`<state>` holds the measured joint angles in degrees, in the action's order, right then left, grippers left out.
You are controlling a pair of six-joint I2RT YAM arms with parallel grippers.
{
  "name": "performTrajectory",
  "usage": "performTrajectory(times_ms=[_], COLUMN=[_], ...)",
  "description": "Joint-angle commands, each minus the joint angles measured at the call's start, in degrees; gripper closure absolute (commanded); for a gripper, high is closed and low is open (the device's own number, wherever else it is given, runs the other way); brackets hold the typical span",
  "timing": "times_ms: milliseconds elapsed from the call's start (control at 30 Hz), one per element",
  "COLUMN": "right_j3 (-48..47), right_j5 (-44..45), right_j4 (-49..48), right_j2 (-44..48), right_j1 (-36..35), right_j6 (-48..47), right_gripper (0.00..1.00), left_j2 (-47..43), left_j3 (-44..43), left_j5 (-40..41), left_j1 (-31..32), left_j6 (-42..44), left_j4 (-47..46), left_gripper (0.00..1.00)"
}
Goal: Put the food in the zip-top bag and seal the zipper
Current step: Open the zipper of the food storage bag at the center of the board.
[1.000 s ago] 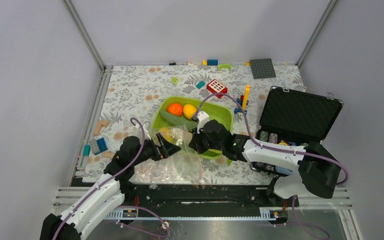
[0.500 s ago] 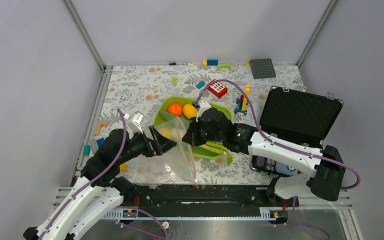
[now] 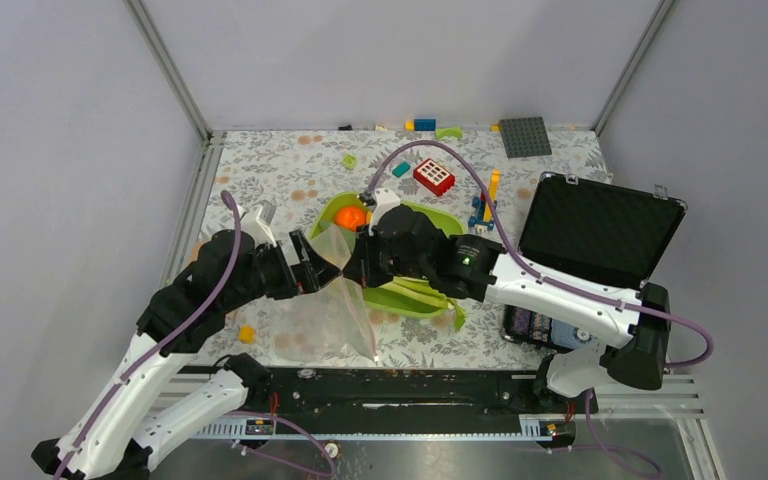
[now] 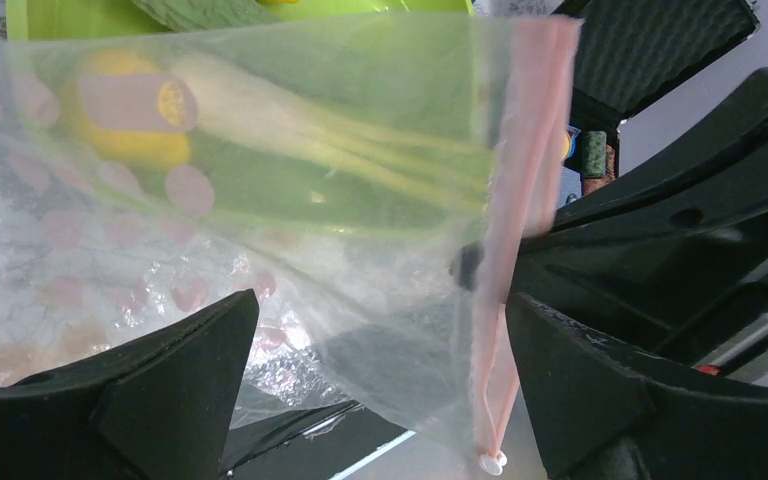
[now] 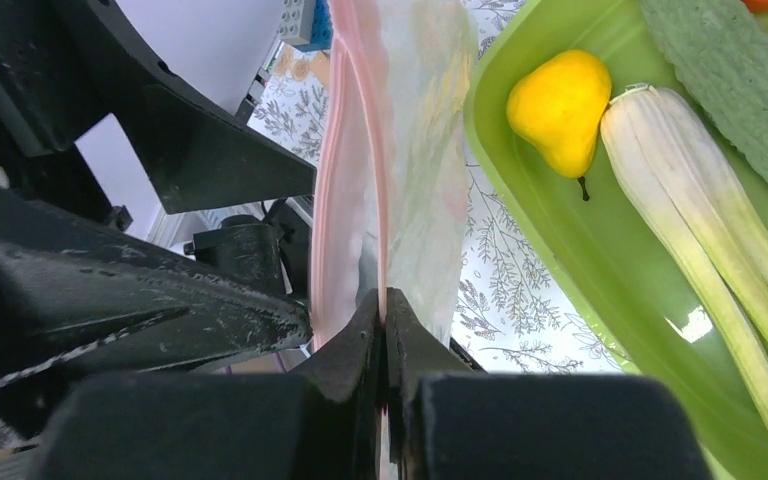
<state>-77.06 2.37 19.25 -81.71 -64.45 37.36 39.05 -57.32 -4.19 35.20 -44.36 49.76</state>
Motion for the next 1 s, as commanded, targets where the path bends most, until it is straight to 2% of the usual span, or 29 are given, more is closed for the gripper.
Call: performTrajectory(times_ms=[0,133,367,633,733,867,967], right_j3=[-4.68,-5.68,-3.86,-2.15,-1.81,-0.89,0.06], right_j5=[2.63,3.02,2.0,-1.52,-0.92,3.0,6.82], right_j4=[2.35,2.31,0.08,-3.78,-4.12,-3.76,-2.84], right_j2=[-1.79,-2.5,-1.63,-1.14,-1.08,-0.4,0.15], right_j1=[-1.55,-1.97,-2.09,-3.07,-3.16,-3.14,-3.06], right_j6=[-1.49,-1.71,-2.02,-2.55,-2.61,-3.39,-4.88], right_gripper=[1.0,1.0,1.0,1.0,1.0,1.0,1.0], left_j2=[1.58,3.25,5.32,8.29,10.21,11.82,12.28], left_j3=[-5.18,-7.35,-7.7,-6.5,-6.56,-6.97,-9.16], left_j5=[0.72,2.03,5.44,4.72,4.46,2.91,6.44], left_j1=[0.28,0.31,0.31,0.31,0.49,1.02,1.27], left_j6=[2.7,3.59,4.14,3.49,3.57,4.34,5.35], left_j4=[0.12,0.76,2.01,-1.0,-1.33,-0.32,4.67], left_gripper=[0.04,0.04,0.14,0.21,0.3,0.53,0.72])
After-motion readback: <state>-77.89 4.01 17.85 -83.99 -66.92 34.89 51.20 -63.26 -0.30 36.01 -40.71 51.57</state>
